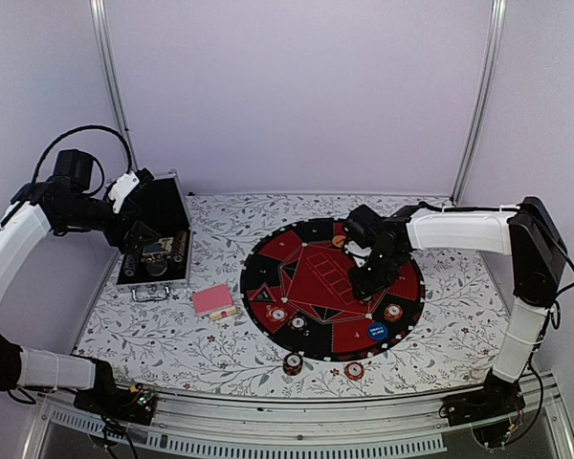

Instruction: Distribute texas hold em gaming equipment

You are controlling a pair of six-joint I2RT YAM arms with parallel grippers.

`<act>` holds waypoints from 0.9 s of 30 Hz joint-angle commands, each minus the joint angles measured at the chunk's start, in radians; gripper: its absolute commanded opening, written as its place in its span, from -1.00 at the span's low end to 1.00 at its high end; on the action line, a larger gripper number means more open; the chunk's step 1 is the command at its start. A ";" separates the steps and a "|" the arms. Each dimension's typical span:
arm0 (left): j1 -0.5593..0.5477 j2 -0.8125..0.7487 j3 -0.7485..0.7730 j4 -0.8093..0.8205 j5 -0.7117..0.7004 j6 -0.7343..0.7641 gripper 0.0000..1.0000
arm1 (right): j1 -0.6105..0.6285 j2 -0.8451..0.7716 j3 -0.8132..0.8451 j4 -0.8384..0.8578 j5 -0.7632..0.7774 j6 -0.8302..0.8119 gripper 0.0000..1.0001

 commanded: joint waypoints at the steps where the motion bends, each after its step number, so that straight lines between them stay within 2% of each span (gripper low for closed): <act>1: -0.011 0.001 0.011 -0.006 -0.001 0.008 0.99 | -0.014 0.041 -0.018 0.065 -0.003 -0.016 -0.66; 27: -0.011 0.009 0.009 -0.007 -0.006 0.016 0.99 | -0.019 0.079 -0.123 0.114 -0.001 -0.002 -0.66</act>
